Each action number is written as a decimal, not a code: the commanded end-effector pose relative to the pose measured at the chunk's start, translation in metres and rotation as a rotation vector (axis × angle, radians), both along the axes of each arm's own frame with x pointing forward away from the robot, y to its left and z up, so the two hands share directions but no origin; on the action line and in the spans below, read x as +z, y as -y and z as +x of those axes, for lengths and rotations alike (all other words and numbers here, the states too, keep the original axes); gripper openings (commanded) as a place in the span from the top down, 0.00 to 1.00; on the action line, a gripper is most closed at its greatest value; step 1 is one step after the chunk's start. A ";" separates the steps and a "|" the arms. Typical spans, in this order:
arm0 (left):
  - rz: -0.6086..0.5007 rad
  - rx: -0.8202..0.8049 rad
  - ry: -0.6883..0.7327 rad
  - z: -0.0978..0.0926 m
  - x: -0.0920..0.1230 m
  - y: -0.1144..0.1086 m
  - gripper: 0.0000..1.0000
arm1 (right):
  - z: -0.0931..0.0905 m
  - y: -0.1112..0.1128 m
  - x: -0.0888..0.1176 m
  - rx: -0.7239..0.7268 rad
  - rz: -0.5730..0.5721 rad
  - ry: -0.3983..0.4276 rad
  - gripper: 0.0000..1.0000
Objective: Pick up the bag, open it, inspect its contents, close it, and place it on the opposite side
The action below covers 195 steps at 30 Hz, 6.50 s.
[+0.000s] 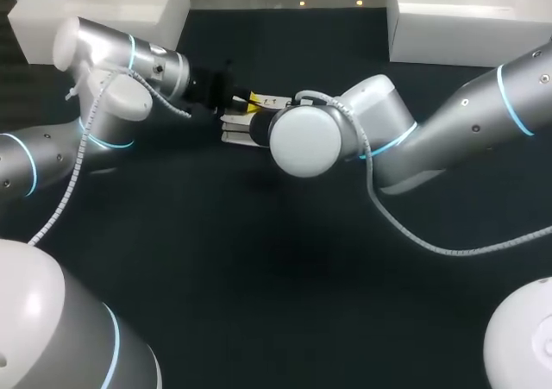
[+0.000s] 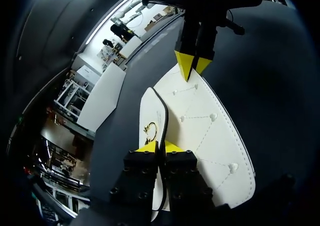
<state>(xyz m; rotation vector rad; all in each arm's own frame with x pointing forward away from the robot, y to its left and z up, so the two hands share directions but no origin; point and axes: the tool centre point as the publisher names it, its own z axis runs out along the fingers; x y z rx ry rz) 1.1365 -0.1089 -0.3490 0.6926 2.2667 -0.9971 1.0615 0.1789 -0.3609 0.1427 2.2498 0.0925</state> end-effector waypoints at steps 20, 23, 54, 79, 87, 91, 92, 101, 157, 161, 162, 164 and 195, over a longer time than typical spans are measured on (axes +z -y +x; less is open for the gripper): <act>-0.067 0.018 -0.068 -0.024 0.042 -0.018 0.00 | -0.001 0.002 -0.001 0.124 0.022 -0.019 0.71; -0.079 0.024 -0.081 -0.028 0.051 -0.022 0.00 | -0.001 0.002 -0.002 0.140 0.013 -0.029 0.23; 0.151 0.312 -0.414 -0.067 0.082 -0.075 0.00 | -0.022 0.013 0.072 0.058 0.137 -0.436 0.00; 0.352 0.691 -0.546 -0.046 0.074 -0.072 0.00 | -0.009 0.020 0.073 -0.095 0.243 -0.533 0.00; 0.273 1.131 -0.964 -0.034 0.079 -0.083 0.00 | 0.004 0.043 0.084 -0.465 0.539 -0.727 0.00; 0.031 1.258 -1.212 -0.037 0.083 -0.087 0.00 | 0.006 0.049 0.084 -0.660 0.704 -0.749 0.00; -0.019 1.262 -1.270 -0.040 0.083 -0.089 0.00 | 0.005 0.049 0.083 -0.690 0.749 -0.758 0.00; -0.282 1.266 -1.476 -0.055 0.072 -0.090 0.00 | -0.008 0.036 0.067 -0.860 1.006 -0.743 0.00; -0.371 1.164 -1.823 -0.015 0.027 -0.077 0.00 | 0.019 0.020 0.027 -1.016 1.238 -1.389 0.00; -0.368 1.122 -1.825 -0.016 0.027 -0.071 0.00 | 0.021 0.017 0.019 -1.029 1.252 -1.449 0.00; -0.371 1.110 -1.825 -0.016 0.027 -0.070 0.00 | 0.022 0.017 0.016 -1.040 1.255 -1.467 0.00; -0.371 1.090 -1.828 -0.016 0.027 -0.067 0.00 | 0.023 0.015 0.010 -1.040 1.273 -1.512 0.00; -0.446 1.023 -1.982 -0.018 0.011 -0.058 0.22 | 0.041 0.006 0.006 -1.023 1.389 -1.651 0.37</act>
